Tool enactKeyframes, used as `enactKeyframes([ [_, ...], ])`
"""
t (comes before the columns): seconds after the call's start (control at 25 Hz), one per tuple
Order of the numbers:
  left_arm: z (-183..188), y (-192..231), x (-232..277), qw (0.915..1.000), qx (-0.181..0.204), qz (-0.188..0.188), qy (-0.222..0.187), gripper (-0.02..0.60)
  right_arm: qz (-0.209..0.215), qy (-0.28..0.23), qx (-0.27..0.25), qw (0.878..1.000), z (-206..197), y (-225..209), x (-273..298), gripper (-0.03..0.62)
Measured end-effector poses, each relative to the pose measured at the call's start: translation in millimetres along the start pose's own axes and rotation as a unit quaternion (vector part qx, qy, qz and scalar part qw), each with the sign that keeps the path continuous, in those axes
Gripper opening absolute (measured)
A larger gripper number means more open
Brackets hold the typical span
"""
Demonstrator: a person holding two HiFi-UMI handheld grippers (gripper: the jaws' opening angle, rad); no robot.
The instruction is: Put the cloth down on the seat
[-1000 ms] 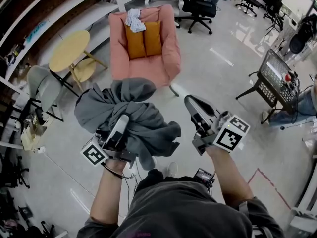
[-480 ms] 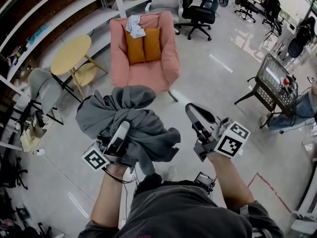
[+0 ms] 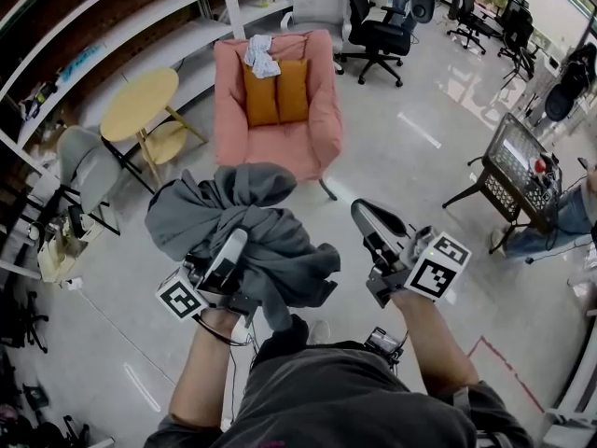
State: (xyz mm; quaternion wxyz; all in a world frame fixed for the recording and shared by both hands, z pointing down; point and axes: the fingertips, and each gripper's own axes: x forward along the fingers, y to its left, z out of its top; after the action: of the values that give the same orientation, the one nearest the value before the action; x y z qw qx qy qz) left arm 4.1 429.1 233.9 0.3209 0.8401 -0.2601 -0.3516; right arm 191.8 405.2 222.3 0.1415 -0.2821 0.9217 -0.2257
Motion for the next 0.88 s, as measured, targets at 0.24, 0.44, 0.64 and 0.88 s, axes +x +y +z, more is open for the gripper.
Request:
enactKeyframes([
  [0.24, 11.6, 17.4, 8.0, 1.0, 0.004, 0.003, -0.002, 0.311, 0.006, 0.002, -0.003, 1.0, 1.6, -11.0, 18.6, 0.015],
  [0.44, 9.0, 22.6, 7.9, 1.0, -0.001, 0.002, -0.004, 0.311, 0.004, -0.004, 0.005, 1.0, -5.2, -16.8, 19.2, 0.015],
  [0.64, 7.7, 33.9, 4.3, 1.0, 0.001, 0.004, 0.001, 0.311, 0.0, -0.005, 0.007, 1.0, -12.3, -22.0, 23.2, 0.015],
  [0.88, 63.6, 110.2, 46.4, 0.9999, -0.014, 0.001, 0.001, 0.311, -0.01, 0.001, 0.012, 1.0, -0.9, -80.8, 107.1, 0.015],
])
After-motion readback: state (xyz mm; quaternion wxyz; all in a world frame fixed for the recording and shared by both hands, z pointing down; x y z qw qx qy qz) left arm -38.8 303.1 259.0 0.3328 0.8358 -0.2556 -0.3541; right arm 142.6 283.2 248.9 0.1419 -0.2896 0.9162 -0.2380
